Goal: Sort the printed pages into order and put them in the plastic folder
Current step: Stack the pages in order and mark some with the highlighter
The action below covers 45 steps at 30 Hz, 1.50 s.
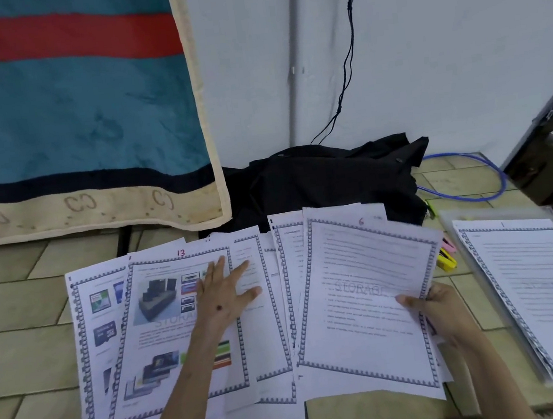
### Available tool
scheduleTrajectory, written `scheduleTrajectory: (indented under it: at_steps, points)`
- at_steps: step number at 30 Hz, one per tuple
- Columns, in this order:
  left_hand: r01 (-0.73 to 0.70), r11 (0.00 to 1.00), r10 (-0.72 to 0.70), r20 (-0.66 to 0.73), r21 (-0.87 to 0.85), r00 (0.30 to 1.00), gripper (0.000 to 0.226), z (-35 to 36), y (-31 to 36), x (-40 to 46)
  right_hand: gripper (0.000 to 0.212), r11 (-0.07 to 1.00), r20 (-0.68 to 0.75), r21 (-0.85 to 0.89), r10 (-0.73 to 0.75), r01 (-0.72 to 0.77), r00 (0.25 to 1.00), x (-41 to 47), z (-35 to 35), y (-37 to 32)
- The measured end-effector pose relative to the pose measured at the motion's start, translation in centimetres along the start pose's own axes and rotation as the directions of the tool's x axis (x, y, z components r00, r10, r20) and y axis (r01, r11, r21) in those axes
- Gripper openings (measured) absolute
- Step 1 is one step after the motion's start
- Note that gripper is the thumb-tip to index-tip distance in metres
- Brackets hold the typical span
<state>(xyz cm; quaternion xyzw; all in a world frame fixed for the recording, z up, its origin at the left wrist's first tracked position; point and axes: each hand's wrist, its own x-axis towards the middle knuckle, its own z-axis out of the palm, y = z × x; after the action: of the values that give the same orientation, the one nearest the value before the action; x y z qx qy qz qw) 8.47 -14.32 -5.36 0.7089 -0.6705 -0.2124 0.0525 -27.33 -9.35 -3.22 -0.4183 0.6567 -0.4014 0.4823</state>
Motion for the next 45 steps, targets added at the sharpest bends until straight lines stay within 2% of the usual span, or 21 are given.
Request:
scheduleTrajectory:
  at_steps: [12, 17, 22, 25, 28, 30, 32, 36, 40, 42, 45]
  points:
    - [0.003, 1.000, -0.003, 0.013, 0.008, 1.000, 0.064, -0.3, 0.5, 0.2, 0.037, 1.000, 0.153, -0.019, -0.015, 0.018, 0.988, 0.1, -0.3, -0.3]
    - [0.006, 1.000, -0.006, 0.015, 0.017, 1.000, 0.061, -0.1, 0.5, 0.3, 0.030, 0.999, 0.132, -0.048, 0.008, -0.002, 0.991, 0.1, -0.3, -0.3]
    - [0.011, 0.999, -0.012, 0.022, 0.040, 1.000, 0.060, 0.2, 0.6, 0.2, 0.013, 0.999, 0.058, -0.041, 0.034, -0.032, 0.998, 0.1, -0.3, -0.2]
    - [0.034, 0.999, -0.034, -0.010, 0.042, 0.999, 0.075, 0.3, 0.5, 0.0, 0.009, 0.999, 0.054, -0.042, 0.012, -0.010, 0.998, -0.2, 0.2, -0.9]
    - [0.069, 0.997, -0.068, -0.058, 0.020, 0.996, 0.092, 0.0, 0.5, -0.2, 0.015, 0.996, 0.016, -0.070, -0.056, 0.057, 0.998, 0.1, 0.7, -1.1]
    - [0.077, 0.997, -0.076, -0.077, 0.010, 0.994, 0.095, -0.2, 0.3, -0.3, 0.017, 0.989, -0.008, -0.097, -0.116, 0.115, 0.993, 0.0, 1.3, -1.5]
    - [0.090, 0.996, -0.090, -0.086, -0.010, 0.992, 0.088, -0.4, 0.0, -0.6, 0.012, 0.986, -0.044, -0.093, -0.142, 0.137, 0.989, 0.0, 1.9, -1.8]
    - [0.184, 0.980, -0.193, -0.116, -0.080, 0.974, 0.067, -1.1, -1.5, -1.3, 0.025, 0.976, -0.126, -0.149, -0.180, 0.161, 0.975, 0.8, 3.2, -1.4]
    - [0.278, 0.958, -0.286, -0.143, -0.074, 0.948, 0.068, -1.8, -4.5, -2.3, 0.005, 0.985, -0.162, -0.128, -0.135, 0.114, 0.978, 1.0, 4.3, -0.4]
    - [0.341, 0.933, -0.356, -0.172, -0.113, 0.919, 0.073, -2.1, -5.4, -2.6, 0.005, 0.986, -0.138, -0.125, -0.126, 0.109, 0.982, 0.9, 4.5, -0.5]
    - [0.456, 0.877, -0.471, -0.089, -0.149, 0.878, 0.098, -3.0, -5.9, -2.9, 0.025, 0.995, -0.087, -0.082, -0.069, 0.062, 0.994, 1.1, 4.4, -1.1]
